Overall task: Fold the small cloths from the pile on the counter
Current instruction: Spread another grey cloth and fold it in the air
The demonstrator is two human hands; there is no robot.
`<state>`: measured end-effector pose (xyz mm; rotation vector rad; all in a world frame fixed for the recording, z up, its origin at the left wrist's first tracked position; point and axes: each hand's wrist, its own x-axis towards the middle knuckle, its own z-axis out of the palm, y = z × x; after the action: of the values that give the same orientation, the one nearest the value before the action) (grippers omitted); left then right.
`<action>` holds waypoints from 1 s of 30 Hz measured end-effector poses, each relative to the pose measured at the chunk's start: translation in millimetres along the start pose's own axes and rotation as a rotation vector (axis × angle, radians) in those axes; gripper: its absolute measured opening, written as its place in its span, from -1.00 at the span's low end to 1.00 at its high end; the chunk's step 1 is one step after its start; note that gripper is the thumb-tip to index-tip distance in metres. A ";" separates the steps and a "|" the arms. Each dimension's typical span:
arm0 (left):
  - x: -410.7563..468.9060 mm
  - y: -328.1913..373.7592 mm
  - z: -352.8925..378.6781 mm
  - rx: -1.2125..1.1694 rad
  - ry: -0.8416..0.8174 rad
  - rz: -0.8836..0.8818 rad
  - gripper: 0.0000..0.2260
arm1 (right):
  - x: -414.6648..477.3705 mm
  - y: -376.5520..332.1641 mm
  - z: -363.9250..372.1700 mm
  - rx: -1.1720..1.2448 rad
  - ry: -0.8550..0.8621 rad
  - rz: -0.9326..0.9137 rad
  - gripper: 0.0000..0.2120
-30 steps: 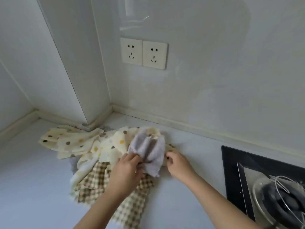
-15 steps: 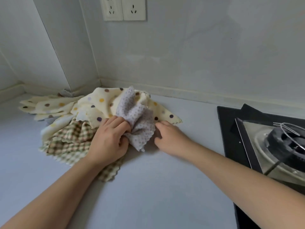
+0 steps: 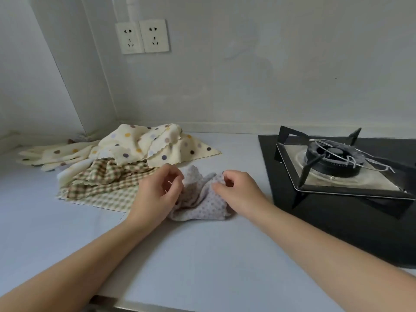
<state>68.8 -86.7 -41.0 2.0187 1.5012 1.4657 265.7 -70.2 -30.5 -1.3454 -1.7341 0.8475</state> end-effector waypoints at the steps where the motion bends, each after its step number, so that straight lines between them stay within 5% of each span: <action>1: -2.1 -2.9 -0.5 0.066 0.066 -0.020 -0.94 | -5.0 1.5 1.9 -0.008 0.048 -0.036 -0.65; 5: 2.6 -13.6 -2.6 0.230 0.026 -0.028 -0.87 | -12.0 -2.8 1.7 0.095 0.137 -0.191 -0.70; 10: 3.9 -18.6 -2.8 0.413 -0.311 -0.149 -0.50 | -19.2 -9.4 -4.0 0.247 0.094 -0.280 -0.70; 13: 5.5 -17.1 1.1 0.512 -0.261 -0.113 -0.82 | -19.8 -5.5 -3.1 0.079 0.122 -0.254 -0.75; 16: 5.0 -14.4 1.7 0.254 -0.152 -0.111 -0.84 | -18.0 -6.4 -3.4 0.020 0.145 -0.228 -0.83; 19: 7.5 0.3 -0.4 -0.320 -0.034 -0.289 -0.81 | -14.8 -6.4 -7.4 0.115 0.166 -0.199 -0.83; 23: 10.6 16.6 -9.8 -0.877 0.076 -0.435 -0.79 | -15.4 -10.9 -14.1 0.526 0.160 -0.061 -0.85; 26: 16.2 32.4 -19.8 -1.015 0.188 -0.382 -0.80 | -16.1 -17.0 -24.3 0.899 0.113 0.056 -0.83; 30: 24.8 31.4 -29.9 -0.961 0.222 -0.218 -0.80 | -6.1 -8.8 -29.5 0.773 0.248 0.120 -0.77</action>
<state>62.6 -91.0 8.3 1.1137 0.7585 1.8452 288.3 -76.7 -9.7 -0.9673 -0.9731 1.1974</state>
